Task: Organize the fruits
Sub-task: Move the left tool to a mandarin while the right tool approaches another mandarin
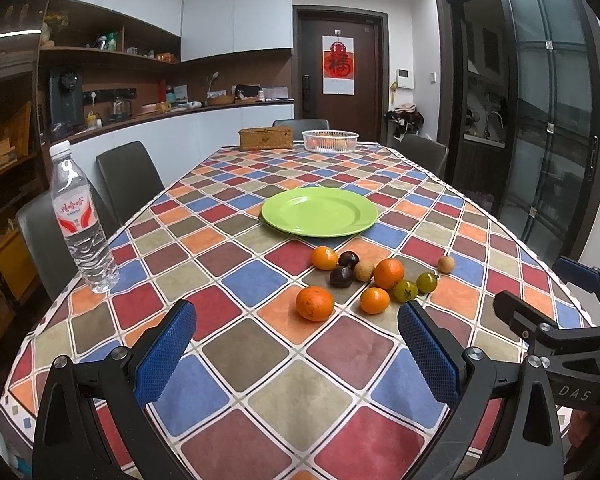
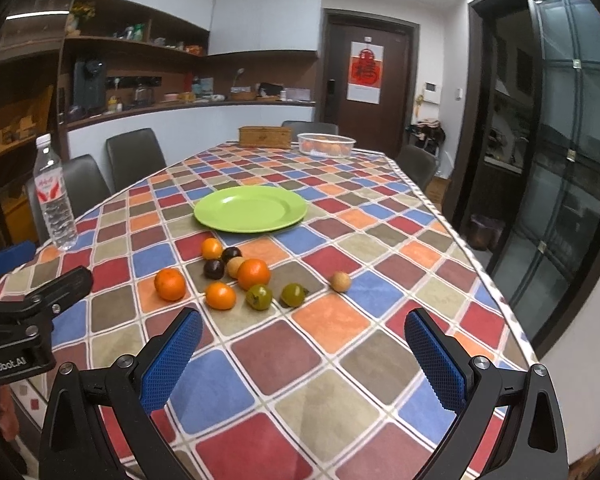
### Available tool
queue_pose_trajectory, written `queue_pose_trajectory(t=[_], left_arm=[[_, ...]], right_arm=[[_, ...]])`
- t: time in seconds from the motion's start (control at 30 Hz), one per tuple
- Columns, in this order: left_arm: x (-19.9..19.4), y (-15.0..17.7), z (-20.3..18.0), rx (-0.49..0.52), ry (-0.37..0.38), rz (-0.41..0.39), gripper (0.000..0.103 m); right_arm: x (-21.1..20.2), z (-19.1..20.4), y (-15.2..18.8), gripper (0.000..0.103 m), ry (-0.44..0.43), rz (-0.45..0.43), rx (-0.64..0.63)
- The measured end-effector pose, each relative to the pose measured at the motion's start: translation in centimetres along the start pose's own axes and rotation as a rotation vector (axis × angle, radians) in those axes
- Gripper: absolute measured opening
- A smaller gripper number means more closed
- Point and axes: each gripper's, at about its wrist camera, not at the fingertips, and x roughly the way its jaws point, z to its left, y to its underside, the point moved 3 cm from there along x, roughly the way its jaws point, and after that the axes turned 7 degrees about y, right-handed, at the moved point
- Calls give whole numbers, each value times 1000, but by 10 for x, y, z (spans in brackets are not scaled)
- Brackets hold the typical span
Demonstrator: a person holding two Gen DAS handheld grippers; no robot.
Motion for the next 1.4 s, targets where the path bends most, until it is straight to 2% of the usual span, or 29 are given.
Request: queue_pose_trajectory(t=[0.33, 0.73, 0.93, 1.07, 1.4], left_arm=[[21, -8, 9, 52, 13, 35, 96], [55, -8, 12, 174, 95, 96, 74], [76, -1, 10, 243, 182, 153, 61], [90, 3, 8, 273, 235, 188, 59], [121, 9, 11, 313, 275, 249, 52]], right_arm=[[29, 25, -10, 98, -103, 1, -47], [65, 49, -14, 81, -180, 61, -120], [79, 64, -11, 69, -232, 99, -192], [88, 72, -7, 62, -250, 116, -243], [116, 87, 2, 48, -309, 185, -310]])
